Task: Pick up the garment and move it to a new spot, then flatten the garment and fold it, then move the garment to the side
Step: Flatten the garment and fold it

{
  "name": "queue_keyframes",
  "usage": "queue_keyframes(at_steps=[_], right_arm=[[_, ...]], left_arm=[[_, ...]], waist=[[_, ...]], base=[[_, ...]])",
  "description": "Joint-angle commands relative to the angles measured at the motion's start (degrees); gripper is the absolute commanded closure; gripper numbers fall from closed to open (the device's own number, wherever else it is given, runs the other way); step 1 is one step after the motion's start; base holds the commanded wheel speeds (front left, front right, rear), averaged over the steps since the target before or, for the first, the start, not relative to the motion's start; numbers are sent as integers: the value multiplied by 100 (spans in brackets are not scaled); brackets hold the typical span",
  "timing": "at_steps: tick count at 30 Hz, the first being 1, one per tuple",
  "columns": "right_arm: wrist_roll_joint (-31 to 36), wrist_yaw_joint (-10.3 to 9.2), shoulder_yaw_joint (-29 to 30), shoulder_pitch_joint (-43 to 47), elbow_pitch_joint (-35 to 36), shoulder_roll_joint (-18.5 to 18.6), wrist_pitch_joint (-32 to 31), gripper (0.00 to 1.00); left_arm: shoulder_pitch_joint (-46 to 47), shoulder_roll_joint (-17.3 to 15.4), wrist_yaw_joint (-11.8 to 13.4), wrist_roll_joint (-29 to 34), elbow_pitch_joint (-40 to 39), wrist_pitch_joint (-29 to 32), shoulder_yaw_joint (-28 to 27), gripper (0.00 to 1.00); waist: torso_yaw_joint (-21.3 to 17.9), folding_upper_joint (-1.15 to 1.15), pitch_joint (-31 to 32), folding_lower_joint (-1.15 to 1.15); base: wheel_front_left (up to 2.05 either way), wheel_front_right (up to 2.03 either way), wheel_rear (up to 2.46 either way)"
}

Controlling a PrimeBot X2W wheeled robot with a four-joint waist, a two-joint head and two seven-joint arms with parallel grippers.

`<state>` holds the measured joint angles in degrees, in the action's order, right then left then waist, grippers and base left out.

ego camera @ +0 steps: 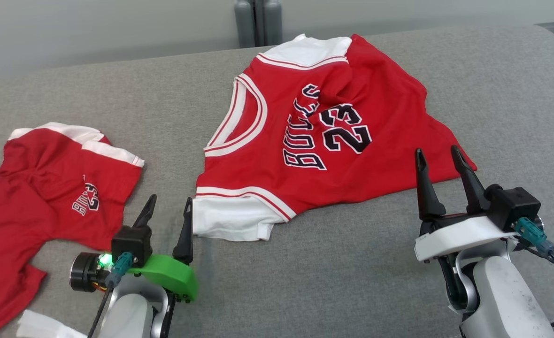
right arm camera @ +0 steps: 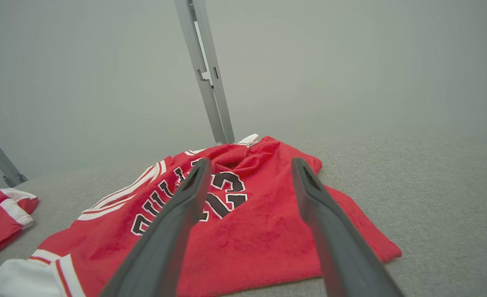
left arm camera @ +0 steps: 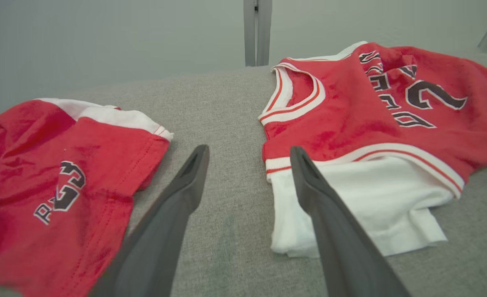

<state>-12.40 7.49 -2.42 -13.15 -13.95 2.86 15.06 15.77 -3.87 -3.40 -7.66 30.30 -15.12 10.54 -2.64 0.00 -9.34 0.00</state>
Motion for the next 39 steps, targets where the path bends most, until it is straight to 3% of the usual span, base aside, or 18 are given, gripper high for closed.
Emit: queue_keyframes(at_steps=[1, 9, 16, 30, 39], right_arm=[[88, 1, 7, 101, 66, 13, 17, 0], [423, 1, 118, 413, 293, 91, 17, 0], [418, 1, 130, 577, 347, 51, 17, 0], [375, 1, 5, 349, 287, 25, 17, 0], [392, 1, 25, 272, 267, 17, 17, 0]], left_arm=[[-173, 23, 14, -87, -242, -3, -68, 0], [-1012, 91, 115, -223, -1584, -2, -261, 0], [-1324, 95, 178, -464, -1762, 0, -96, 0], [-629, 90, -84, -368, -271, -2, 257, 0], [-154, 61, 91, -150, 607, -2, 142, 0]], waist=[[210, 0, 190, 0], [452, 0, 458, 0], [468, 0, 528, 0], [-10, 0, 181, 0], [-329, 0, -21, 0]], base=[[0, 0, 0], [0, 0, 0], [0, 0, 0], [0, 0, 0], [0, 0, 0]])
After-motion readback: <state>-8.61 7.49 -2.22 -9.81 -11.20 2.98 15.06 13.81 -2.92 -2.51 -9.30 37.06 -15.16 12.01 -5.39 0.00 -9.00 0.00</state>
